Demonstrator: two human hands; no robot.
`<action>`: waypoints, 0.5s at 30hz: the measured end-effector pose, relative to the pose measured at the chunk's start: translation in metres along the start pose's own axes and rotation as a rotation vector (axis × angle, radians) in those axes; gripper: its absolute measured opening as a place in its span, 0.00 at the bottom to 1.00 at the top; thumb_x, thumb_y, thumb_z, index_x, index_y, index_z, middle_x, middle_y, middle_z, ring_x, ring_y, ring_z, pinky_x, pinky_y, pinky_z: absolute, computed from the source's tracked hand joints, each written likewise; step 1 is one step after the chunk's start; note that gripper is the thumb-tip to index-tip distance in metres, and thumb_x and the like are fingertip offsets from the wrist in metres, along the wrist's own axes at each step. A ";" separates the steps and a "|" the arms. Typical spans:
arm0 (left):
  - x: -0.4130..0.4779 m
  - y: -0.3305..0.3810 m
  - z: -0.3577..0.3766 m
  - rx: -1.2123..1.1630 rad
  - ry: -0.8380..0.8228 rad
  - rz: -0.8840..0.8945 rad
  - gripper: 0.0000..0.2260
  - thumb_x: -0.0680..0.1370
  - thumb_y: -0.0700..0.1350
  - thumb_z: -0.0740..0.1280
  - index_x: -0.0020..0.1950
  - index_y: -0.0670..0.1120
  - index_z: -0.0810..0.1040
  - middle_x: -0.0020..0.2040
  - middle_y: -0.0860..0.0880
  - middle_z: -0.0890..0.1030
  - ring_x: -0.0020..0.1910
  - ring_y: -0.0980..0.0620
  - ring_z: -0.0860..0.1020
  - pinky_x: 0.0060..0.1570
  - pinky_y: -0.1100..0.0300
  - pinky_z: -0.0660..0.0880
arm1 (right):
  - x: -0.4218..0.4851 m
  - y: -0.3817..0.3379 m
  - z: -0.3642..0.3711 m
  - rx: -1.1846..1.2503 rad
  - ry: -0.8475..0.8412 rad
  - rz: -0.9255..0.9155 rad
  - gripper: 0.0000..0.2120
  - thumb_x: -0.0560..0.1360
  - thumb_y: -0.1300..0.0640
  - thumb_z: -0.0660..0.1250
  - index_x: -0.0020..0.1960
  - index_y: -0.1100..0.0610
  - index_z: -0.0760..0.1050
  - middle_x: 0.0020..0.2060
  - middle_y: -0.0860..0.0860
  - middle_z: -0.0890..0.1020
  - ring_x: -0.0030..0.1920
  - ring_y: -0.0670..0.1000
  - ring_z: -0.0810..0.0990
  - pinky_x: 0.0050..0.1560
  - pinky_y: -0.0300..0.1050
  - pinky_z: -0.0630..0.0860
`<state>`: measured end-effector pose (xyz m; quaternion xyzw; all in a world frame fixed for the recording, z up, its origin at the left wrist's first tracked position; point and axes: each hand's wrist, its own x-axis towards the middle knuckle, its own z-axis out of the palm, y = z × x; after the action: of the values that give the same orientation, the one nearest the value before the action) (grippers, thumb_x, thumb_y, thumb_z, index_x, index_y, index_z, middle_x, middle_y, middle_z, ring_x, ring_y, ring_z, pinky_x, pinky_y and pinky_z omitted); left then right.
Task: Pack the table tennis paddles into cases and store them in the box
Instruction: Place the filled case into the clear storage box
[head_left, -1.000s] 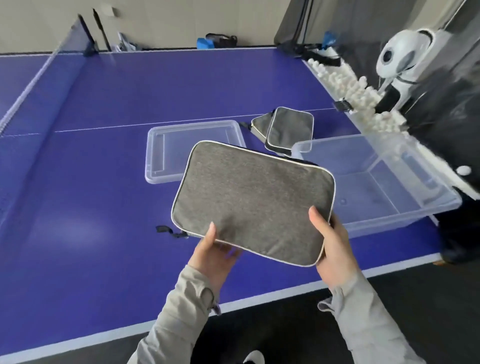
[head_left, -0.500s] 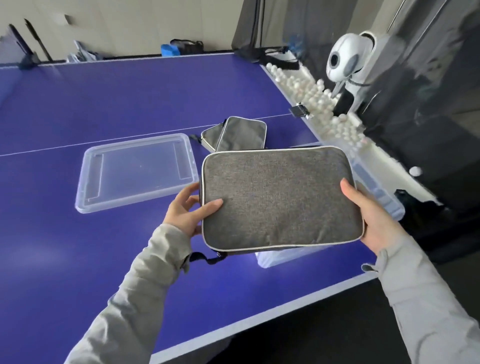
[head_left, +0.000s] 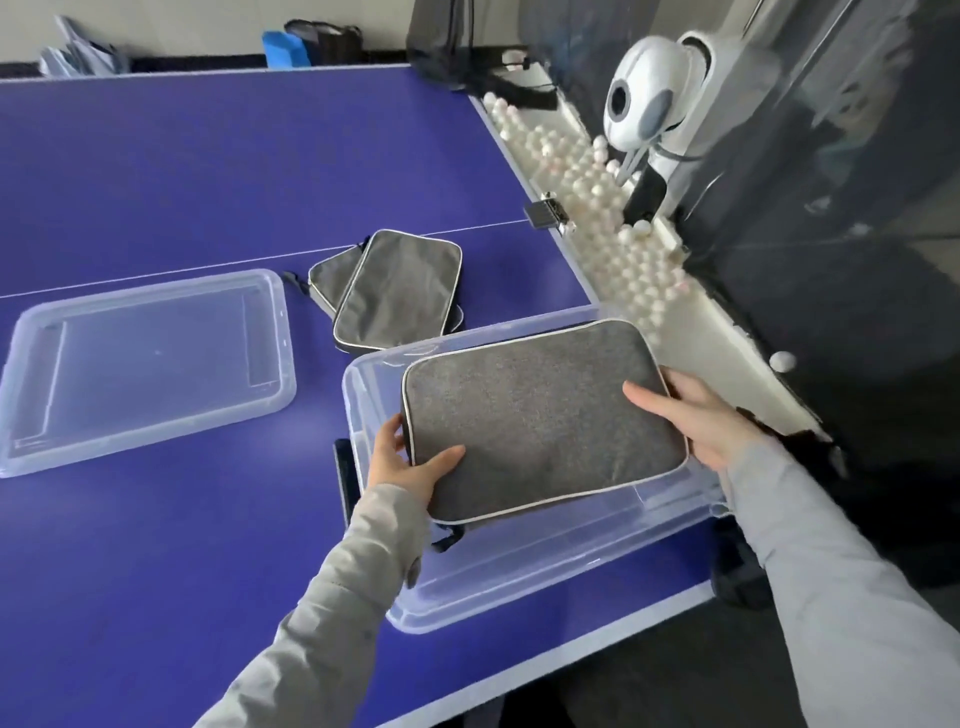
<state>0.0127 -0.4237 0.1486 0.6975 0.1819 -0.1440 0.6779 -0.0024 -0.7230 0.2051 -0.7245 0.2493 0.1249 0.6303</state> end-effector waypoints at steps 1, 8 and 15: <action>0.003 -0.007 -0.002 0.001 0.023 0.004 0.34 0.66 0.38 0.77 0.68 0.49 0.67 0.57 0.51 0.74 0.50 0.51 0.75 0.49 0.59 0.73 | 0.003 0.008 0.008 -0.016 0.007 -0.002 0.27 0.67 0.49 0.74 0.64 0.55 0.73 0.57 0.53 0.82 0.57 0.52 0.81 0.58 0.48 0.76; 0.014 -0.049 0.043 0.152 0.261 -0.227 0.36 0.64 0.41 0.78 0.68 0.50 0.66 0.54 0.49 0.78 0.50 0.46 0.77 0.50 0.57 0.74 | 0.080 0.048 0.000 -0.330 -0.235 0.115 0.27 0.67 0.53 0.77 0.61 0.55 0.69 0.58 0.53 0.79 0.57 0.53 0.79 0.63 0.54 0.74; 0.036 -0.070 0.040 0.373 0.216 -0.381 0.36 0.64 0.40 0.79 0.67 0.47 0.66 0.61 0.43 0.75 0.57 0.44 0.76 0.55 0.55 0.73 | 0.101 0.084 0.019 -0.503 -0.222 0.186 0.34 0.61 0.61 0.81 0.60 0.58 0.66 0.59 0.56 0.78 0.59 0.55 0.77 0.64 0.55 0.72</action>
<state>0.0149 -0.4609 0.0685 0.7748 0.3511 -0.2248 0.4754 0.0422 -0.7321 0.0801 -0.8141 0.2055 0.3185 0.4399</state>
